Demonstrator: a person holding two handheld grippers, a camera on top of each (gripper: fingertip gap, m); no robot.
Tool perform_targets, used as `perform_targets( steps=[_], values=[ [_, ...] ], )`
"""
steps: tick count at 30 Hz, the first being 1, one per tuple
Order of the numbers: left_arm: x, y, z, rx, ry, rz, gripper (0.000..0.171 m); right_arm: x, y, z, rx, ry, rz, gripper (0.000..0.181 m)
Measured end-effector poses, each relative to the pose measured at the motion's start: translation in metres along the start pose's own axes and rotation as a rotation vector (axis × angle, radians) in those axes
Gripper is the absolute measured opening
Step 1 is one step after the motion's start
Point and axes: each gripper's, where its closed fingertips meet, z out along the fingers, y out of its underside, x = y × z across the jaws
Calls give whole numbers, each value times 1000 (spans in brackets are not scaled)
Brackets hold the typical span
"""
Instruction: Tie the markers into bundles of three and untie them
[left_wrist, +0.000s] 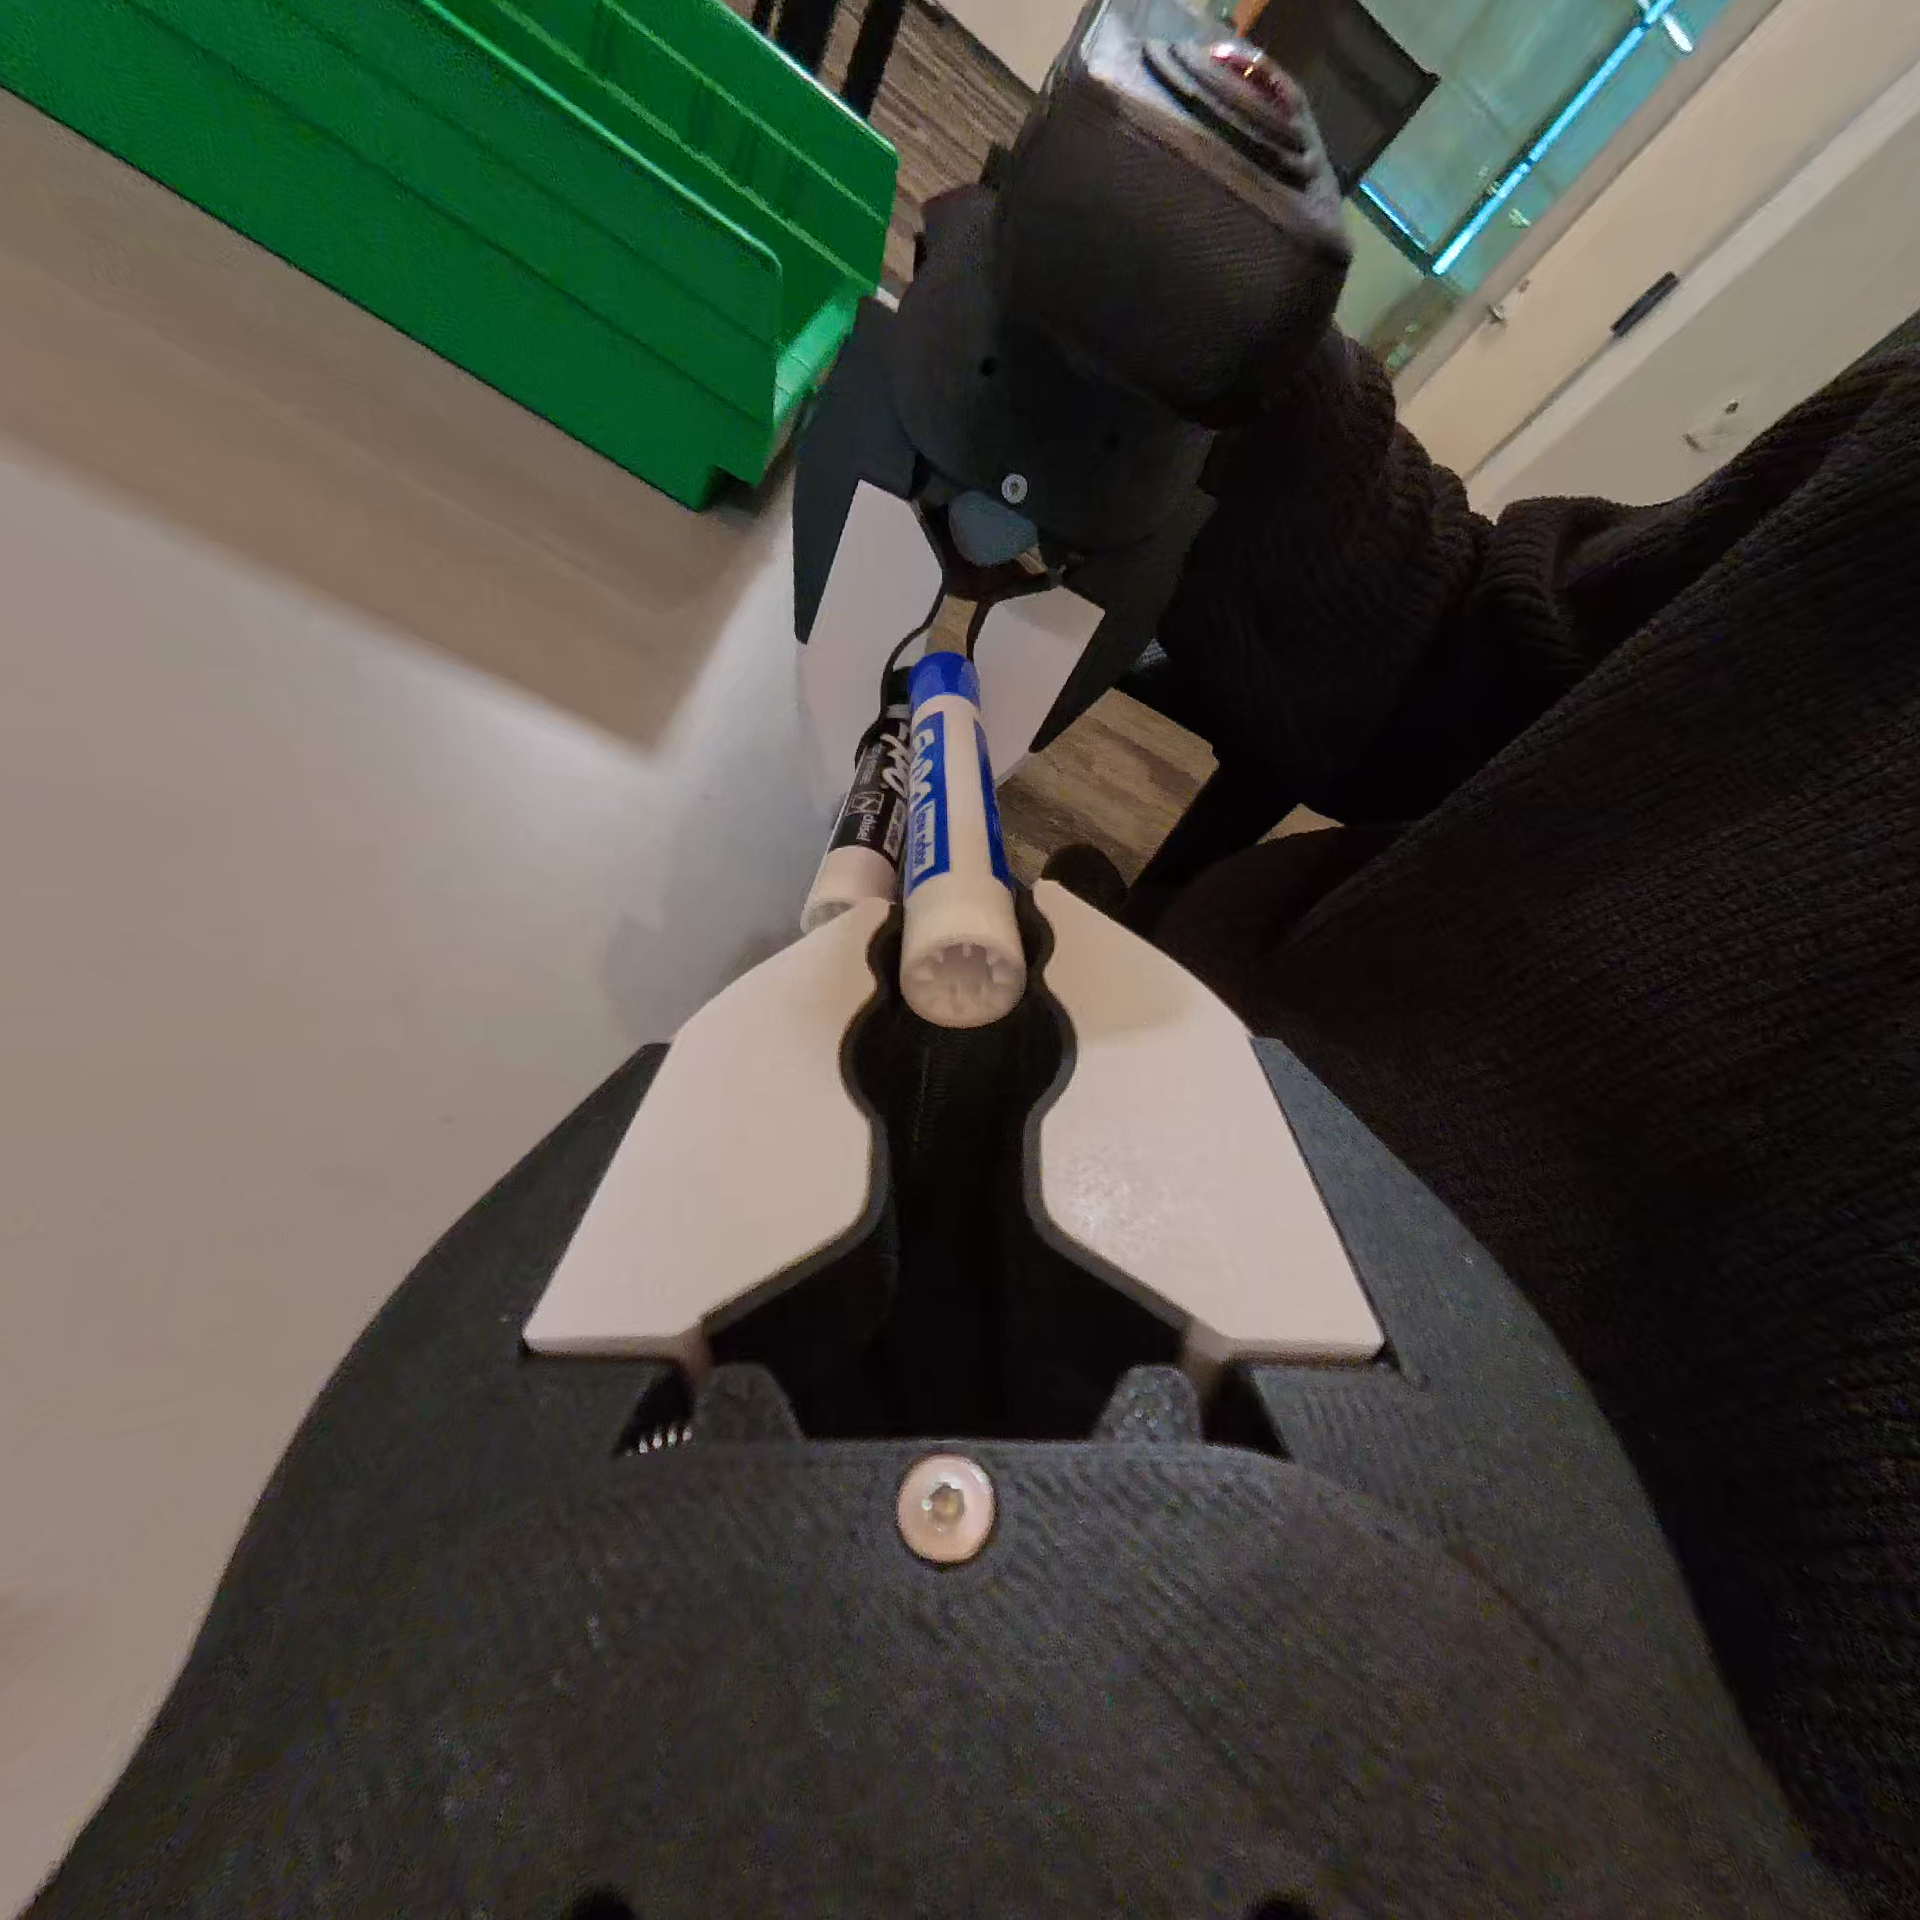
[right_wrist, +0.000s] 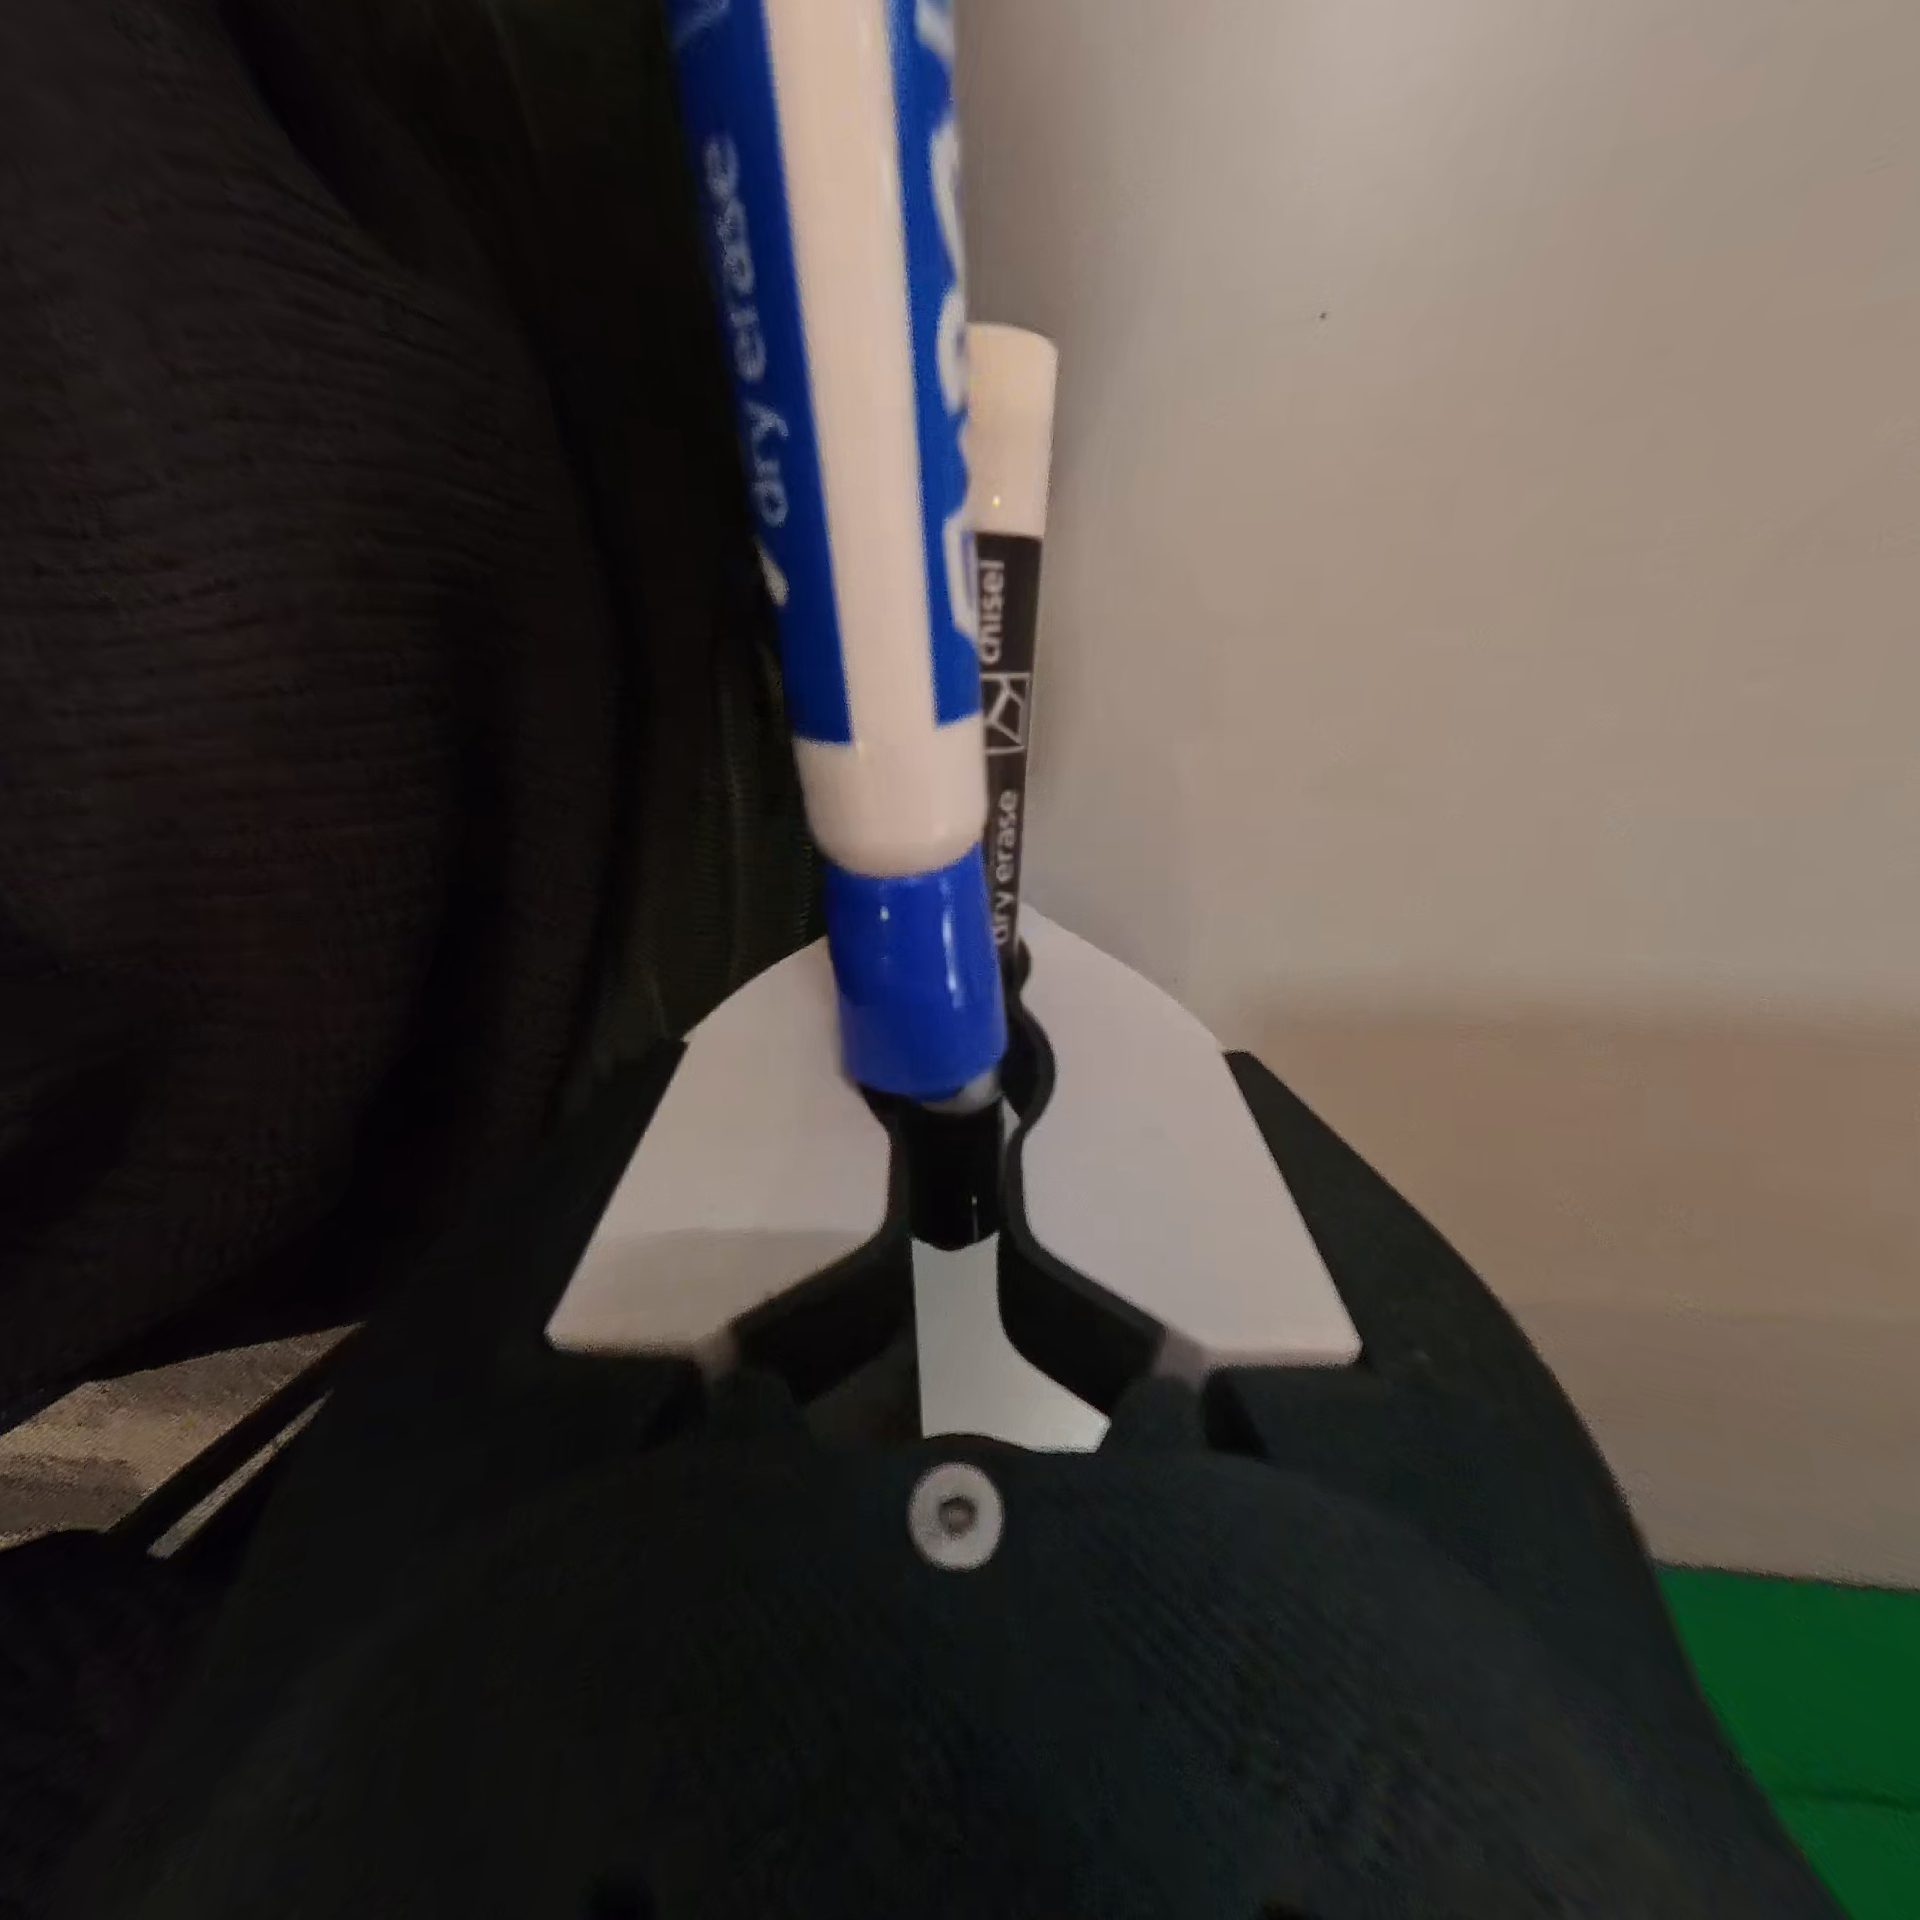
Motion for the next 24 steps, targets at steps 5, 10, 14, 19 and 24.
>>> perform_targets(
  steps=[5,10,14,19,24],
  values=[
    [-2,4,3,-2,4,-3,21,-8,2,3,-48,-8,-19,14],
    [-3,3,3,31,30,-10,21,-10,3,5,-58,-12,-23,14],
    [-2,-4,3,95,64,-27,21,-9,1,3,-28,-27,1,14],
    [-4,3,13,75,47,-3,21,-8,2,5,-32,-22,11,14],
    [-3,6,21,69,45,21,22,-10,-1,6,-17,-26,7,14]
  ],
)
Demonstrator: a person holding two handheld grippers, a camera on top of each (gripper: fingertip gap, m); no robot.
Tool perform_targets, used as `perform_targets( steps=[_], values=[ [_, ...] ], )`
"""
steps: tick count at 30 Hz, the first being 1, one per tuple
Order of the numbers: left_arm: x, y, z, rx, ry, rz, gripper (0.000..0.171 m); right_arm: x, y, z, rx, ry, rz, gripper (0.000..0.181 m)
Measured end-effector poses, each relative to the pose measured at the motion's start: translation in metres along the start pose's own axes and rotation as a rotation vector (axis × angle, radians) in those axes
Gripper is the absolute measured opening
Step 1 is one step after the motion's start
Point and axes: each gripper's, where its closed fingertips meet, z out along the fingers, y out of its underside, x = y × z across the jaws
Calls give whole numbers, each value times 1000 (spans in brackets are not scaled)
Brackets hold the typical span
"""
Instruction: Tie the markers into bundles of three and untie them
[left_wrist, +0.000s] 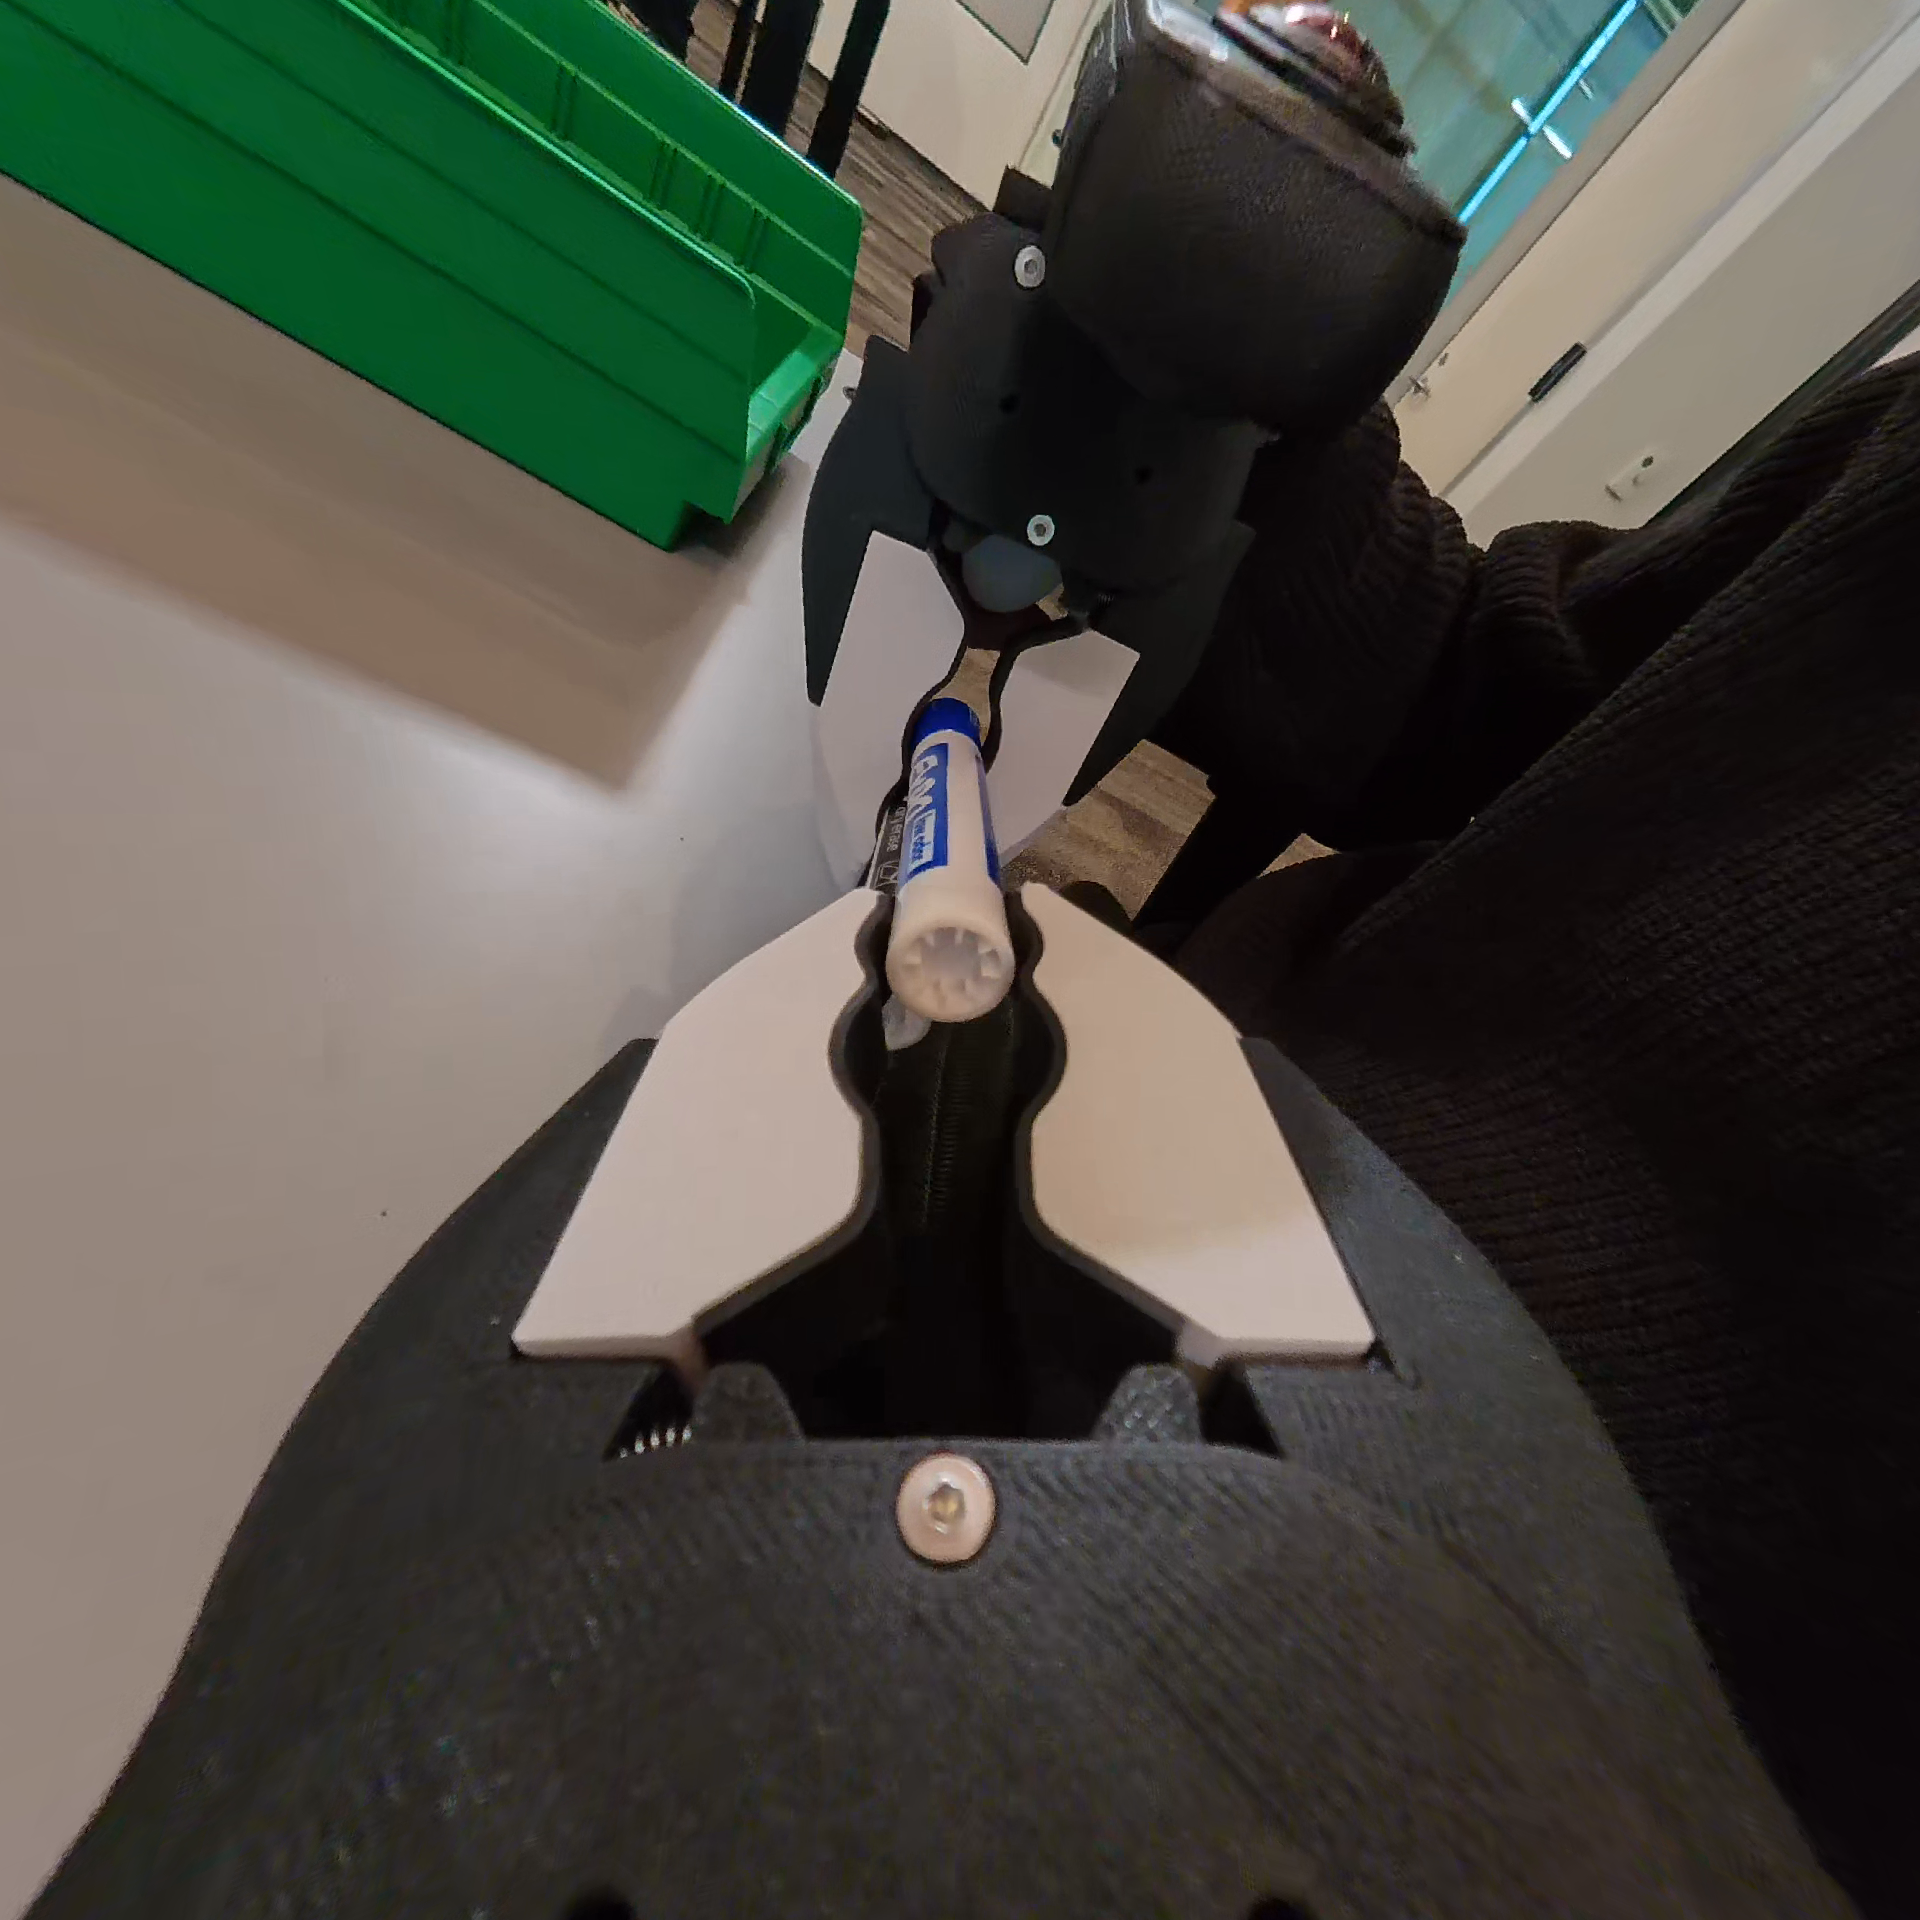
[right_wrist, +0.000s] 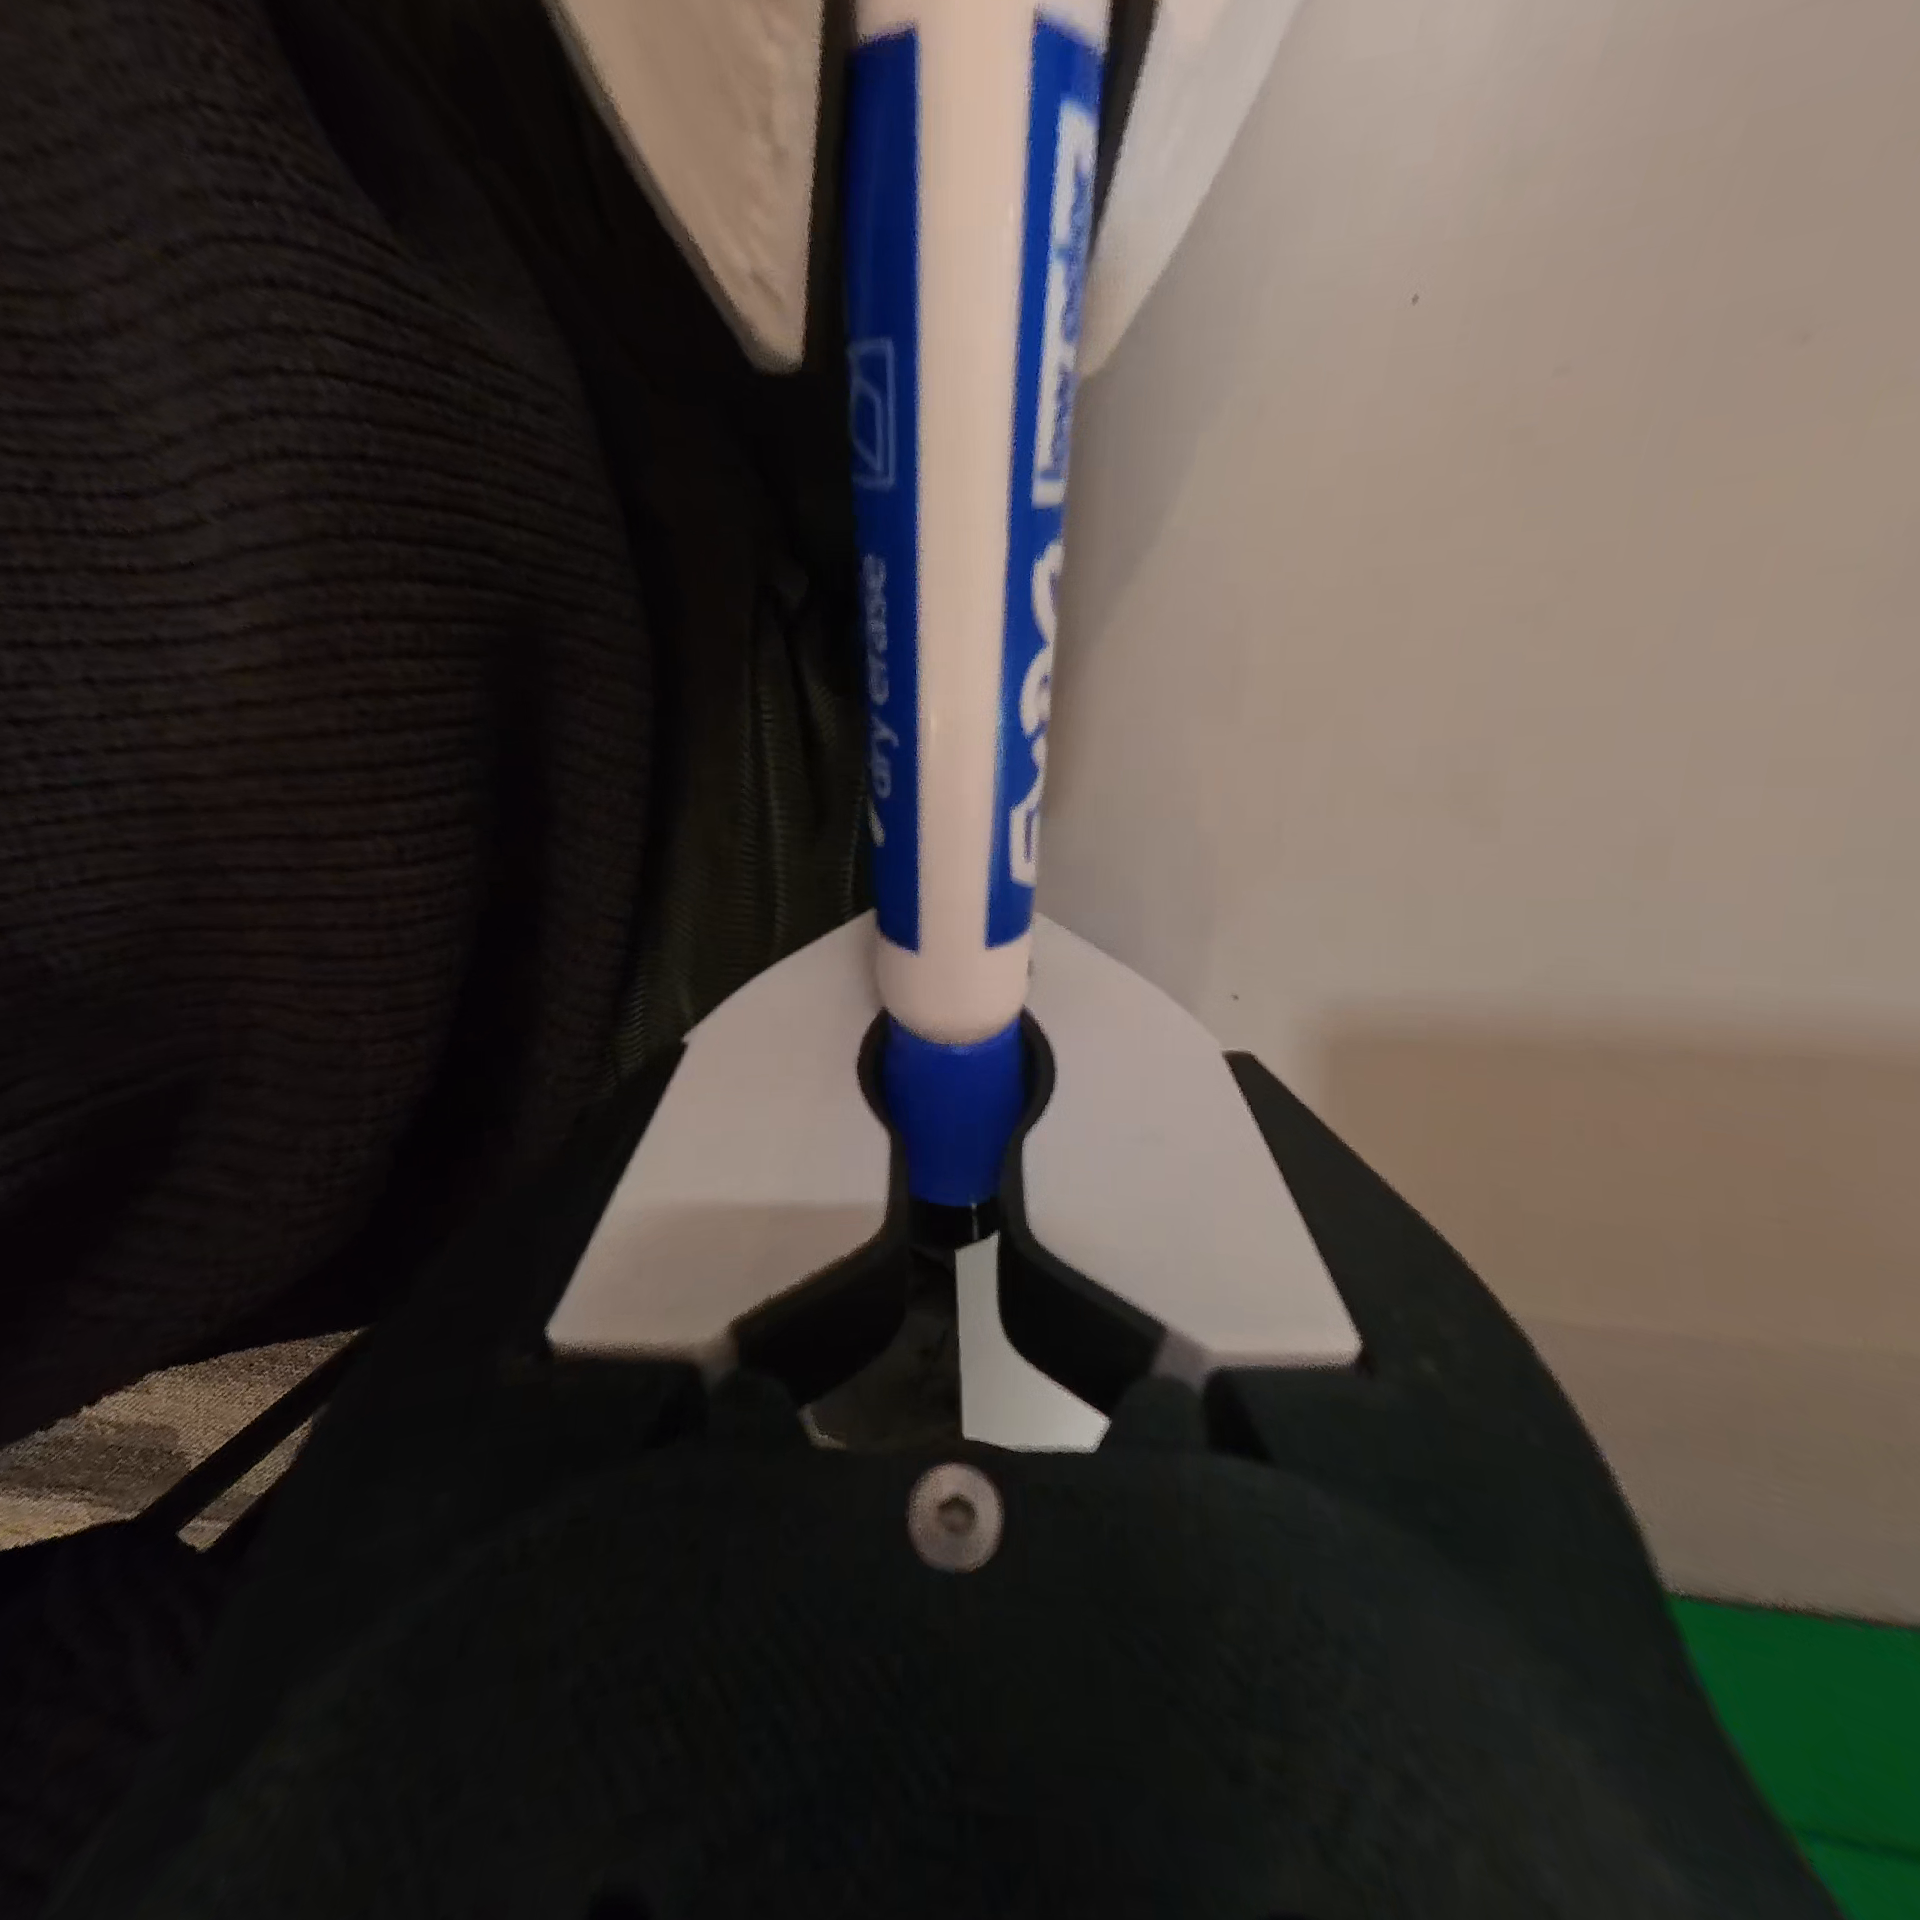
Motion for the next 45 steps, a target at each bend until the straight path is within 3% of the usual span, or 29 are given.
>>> perform_targets(
  steps=[10,14,16,24,45],
  values=[
    [-10,13,19,-25,-57,-3,24,1,-1,3,10,-9,10,14],
    [-12,20,19,-70,-59,-8,49,6,4,3,-3,3,29,14],
    [-17,23,18,-86,-84,5,52,8,7,2,-5,10,43,14],
    [-30,14,10,-47,-222,158,47,17,19,-1,-30,28,92,14],
    [-18,13,18,-55,-234,278,47,19,29,1,-90,45,121,14]
  ],
)
